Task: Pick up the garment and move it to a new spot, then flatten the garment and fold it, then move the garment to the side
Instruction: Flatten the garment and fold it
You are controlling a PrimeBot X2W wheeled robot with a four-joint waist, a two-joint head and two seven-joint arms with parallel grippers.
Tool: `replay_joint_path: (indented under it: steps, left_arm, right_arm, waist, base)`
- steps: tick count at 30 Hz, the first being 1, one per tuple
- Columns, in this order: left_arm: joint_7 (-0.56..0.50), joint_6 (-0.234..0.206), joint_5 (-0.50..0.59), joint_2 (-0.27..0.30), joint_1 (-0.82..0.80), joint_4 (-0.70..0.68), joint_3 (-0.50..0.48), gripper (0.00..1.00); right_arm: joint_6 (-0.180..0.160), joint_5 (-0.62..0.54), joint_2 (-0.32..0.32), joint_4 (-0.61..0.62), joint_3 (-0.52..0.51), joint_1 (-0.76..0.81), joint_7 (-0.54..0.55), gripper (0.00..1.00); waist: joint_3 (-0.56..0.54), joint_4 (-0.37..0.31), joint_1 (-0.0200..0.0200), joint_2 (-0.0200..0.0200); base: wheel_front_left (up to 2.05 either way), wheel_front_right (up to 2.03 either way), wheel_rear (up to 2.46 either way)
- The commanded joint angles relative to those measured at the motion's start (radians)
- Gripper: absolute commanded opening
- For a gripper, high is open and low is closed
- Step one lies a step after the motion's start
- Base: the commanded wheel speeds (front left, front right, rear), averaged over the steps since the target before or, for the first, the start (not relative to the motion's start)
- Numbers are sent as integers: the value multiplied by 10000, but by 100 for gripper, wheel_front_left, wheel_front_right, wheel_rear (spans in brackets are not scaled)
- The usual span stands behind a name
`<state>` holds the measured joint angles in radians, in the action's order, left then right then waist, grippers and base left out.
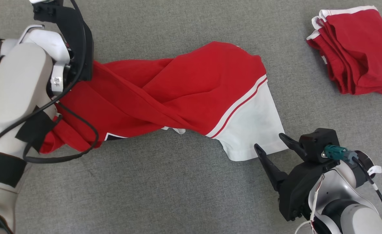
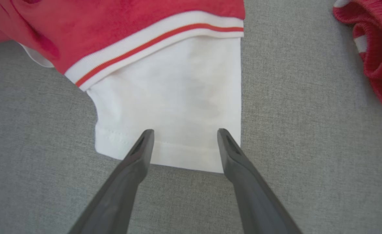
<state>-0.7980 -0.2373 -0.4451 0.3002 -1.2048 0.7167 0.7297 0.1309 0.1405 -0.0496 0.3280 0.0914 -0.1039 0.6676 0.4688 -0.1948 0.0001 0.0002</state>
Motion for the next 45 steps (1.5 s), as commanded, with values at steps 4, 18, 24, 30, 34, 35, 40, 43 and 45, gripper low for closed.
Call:
replay_joint_path:
  steps: [4, 18, 24, 30, 34, 35, 40, 43, 45]
  left_arm:
    - [-608, -59, -26, 230, -140, -286, 72, 100]
    - [-2258, -205, -110, 836, -341, -1769, 211, 100]
    - [-2499, -387, -165, 1188, 73, -2190, 237, 100]
    - [-2545, -425, -249, 1489, 354, -2348, 233, 95]
    - [-2492, -433, -256, 1562, 352, -2451, 256, 89]
    - [-2485, -424, -250, 1575, 346, -2460, 263, 85]
    - [-2229, -313, -172, 1628, 316, -2453, 355, 59]
    - [-2046, -297, -157, 1574, 240, -2400, 372, 64]
    - [-1947, -279, -137, 1552, 179, -2359, 386, 62]
  right_arm:
    - [1, -65, -23, -26, 163, -200, 50, 100]
    - [1, 93, -22, -68, 279, -390, 19, 100]
    - [1, 36, -23, -80, 360, -555, 68, 100]
    - [1, 67, -23, -92, 572, -488, 50, 100]
    - [1, 34, -23, -55, 590, -520, 68, 100]
    - [1, 16, -23, -52, 576, -558, 64, 100]
    - [1, 87, -22, 50, 583, -631, 173, 100]
    - [1, 140, -24, 144, 547, -641, 203, 100]
    - [1, 149, -24, 189, 535, -628, 229, 100]
  waist:
    - [17, -86, -1, -2]
    - [10, -290, -1, -2]
    - [104, -472, -1, -2]
    - [192, -665, -1, -2]
    - [336, -703, -1, -2]
    - [370, -699, -1, -2]
    - [456, -652, -1, -2]
    - [444, -640, -1, -2]
    - [430, -663, -1, -2]
  base:
    - [0, 0, 0]
    - [0, 0, 0]
    - [0, 0, 0]
    - [0, 0, 0]
    - [0, 0, 0]
    - [0, 0, 0]
    - [0, 0, 0]
    - [0, 0, 0]
    - [0, 0, 0]
